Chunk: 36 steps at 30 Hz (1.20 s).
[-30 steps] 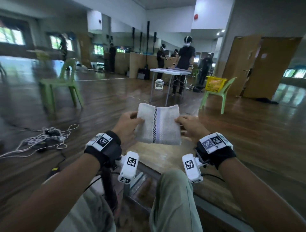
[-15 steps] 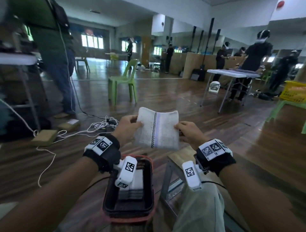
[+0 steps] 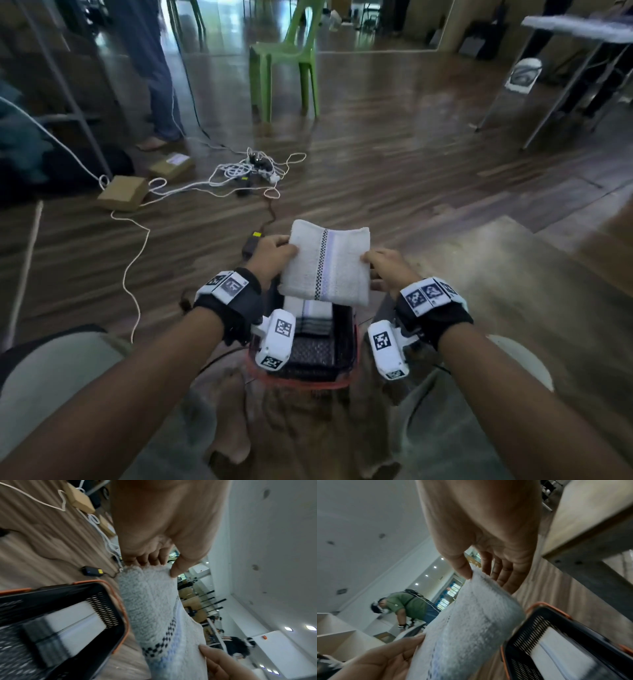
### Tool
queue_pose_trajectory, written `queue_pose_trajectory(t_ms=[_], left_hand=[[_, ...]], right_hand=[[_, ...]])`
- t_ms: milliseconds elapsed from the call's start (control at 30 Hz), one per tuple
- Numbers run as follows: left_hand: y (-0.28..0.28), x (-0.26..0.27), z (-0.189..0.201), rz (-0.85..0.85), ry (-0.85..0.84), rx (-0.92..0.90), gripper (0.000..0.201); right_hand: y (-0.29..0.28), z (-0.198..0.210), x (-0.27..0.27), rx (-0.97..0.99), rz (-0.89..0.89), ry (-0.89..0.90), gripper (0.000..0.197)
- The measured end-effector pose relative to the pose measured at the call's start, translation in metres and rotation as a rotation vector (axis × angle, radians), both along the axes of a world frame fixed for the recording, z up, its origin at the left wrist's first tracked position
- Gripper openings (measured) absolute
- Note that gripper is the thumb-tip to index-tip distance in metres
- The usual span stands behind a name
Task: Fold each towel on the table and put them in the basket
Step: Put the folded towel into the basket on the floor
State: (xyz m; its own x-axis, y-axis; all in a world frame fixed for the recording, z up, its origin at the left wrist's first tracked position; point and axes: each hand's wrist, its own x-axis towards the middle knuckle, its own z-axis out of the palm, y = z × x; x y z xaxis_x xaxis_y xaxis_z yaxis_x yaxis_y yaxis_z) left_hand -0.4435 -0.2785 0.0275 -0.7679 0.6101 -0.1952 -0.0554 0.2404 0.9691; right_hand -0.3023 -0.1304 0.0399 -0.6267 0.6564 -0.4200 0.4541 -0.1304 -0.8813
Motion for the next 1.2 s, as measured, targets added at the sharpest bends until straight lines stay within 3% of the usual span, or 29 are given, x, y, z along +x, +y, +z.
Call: queue_pose_trajectory(t_ms=[167,267,367,467,800,900,1033,1200], left_hand=[[0.010,-0.018,-0.095,0.043,-0.094,-0.238,0.019],[0.017,-0.028,-0.153,0.043,-0.131,-0.383,0.012],[0.029,-0.043,-0.203,0.014,-0.147,-0.501,0.025],[0.045,-0.063,-0.236,0.025,-0.149,-0.556,0.035],[0.111,-0.129,-0.297,0.147,-0.135,-0.470,0.038],[0.116,-0.132,-0.312,0.163,-0.146,-0.479,0.036],[0.117,-0.133,-0.326,0.150,-0.143,-0.474,0.037],[0.120,-0.135,-0.330,0.158,-0.148,-0.451,0.038]], right_hand=[[0.010,-0.095,-0.033,-0.058,0.026,-0.229,0.018],[0.019,-0.155,-0.052,-0.035,0.115,-0.388,0.012],[0.031,-0.206,-0.071,-0.038,0.149,-0.476,0.016],[0.038,-0.225,-0.093,-0.015,0.139,-0.507,0.022],[0.090,-0.280,-0.163,0.094,0.020,-0.411,0.024],[0.093,-0.295,-0.169,0.065,0.014,-0.411,0.028],[0.098,-0.310,-0.170,0.039,-0.009,-0.394,0.014],[0.102,-0.317,-0.169,0.066,-0.034,-0.383,0.013]])
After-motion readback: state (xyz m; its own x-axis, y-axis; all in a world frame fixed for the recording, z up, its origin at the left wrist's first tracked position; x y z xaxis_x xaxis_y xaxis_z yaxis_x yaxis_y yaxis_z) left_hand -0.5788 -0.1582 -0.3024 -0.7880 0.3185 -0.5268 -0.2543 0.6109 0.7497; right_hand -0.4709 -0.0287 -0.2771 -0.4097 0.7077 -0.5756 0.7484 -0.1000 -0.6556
